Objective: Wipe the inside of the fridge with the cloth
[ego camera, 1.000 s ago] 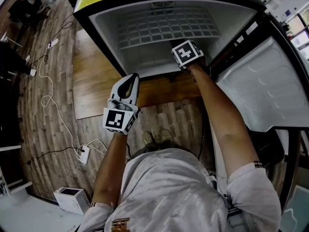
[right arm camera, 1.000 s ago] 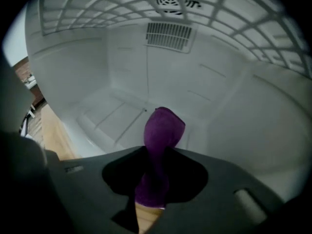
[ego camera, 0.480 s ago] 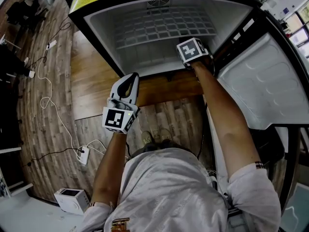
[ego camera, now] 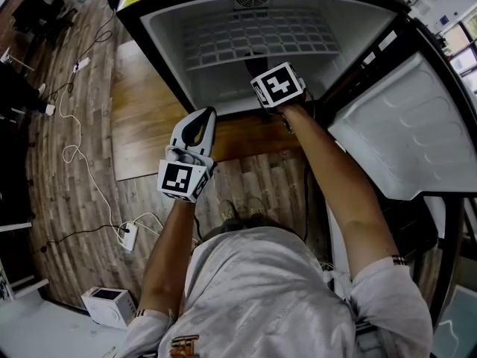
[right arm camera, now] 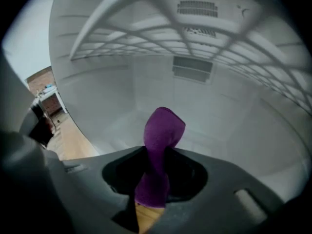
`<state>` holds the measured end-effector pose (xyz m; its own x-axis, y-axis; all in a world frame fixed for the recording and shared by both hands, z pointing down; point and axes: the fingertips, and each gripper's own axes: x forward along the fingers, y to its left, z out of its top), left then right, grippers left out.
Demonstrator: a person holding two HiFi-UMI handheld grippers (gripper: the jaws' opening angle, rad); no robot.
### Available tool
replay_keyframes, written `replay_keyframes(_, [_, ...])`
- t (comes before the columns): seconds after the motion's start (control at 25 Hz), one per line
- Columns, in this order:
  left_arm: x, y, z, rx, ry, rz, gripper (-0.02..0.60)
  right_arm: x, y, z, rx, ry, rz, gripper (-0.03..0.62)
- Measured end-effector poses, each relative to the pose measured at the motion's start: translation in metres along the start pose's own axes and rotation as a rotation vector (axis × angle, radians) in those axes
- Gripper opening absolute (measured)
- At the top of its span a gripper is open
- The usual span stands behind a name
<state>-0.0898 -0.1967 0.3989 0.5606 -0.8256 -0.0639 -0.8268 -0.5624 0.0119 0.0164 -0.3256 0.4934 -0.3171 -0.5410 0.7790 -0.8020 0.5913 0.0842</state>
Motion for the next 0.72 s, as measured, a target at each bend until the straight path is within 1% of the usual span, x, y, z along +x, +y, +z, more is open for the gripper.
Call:
replay_keyframes(0.12, [-0.002, 0.001, 0.002, 0.002, 0.0, 0.001, 0.0, 0.003, 0.035, 0.015, -0.009, -0.017, 0.056, 0.11])
replay_keyframes(0.28, [-0.006, 0.003, 0.004, 0.003, 0.002, 0.006, 0.0, 0.014, 0.077, 0.026, -0.026, -0.008, 0.124, 0.11])
replay_keyframes(0.4, [-0.01, 0.006, 0.004, 0.002, 0.002, 0.014, 0.0, 0.026, 0.102, 0.032, -0.044, 0.01, 0.159, 0.11])
replay_keyframes(0.6, [-0.014, 0.008, 0.003, 0.002, 0.008, 0.021, -0.001, 0.042, 0.121, 0.034, -0.046, 0.054, 0.195, 0.11])
replay_keyframes(0.72, [-0.017, 0.009, 0.004, 0.002, 0.005, 0.028, 0.0, 0.051, 0.127, 0.026, -0.054, 0.09, 0.204, 0.11])
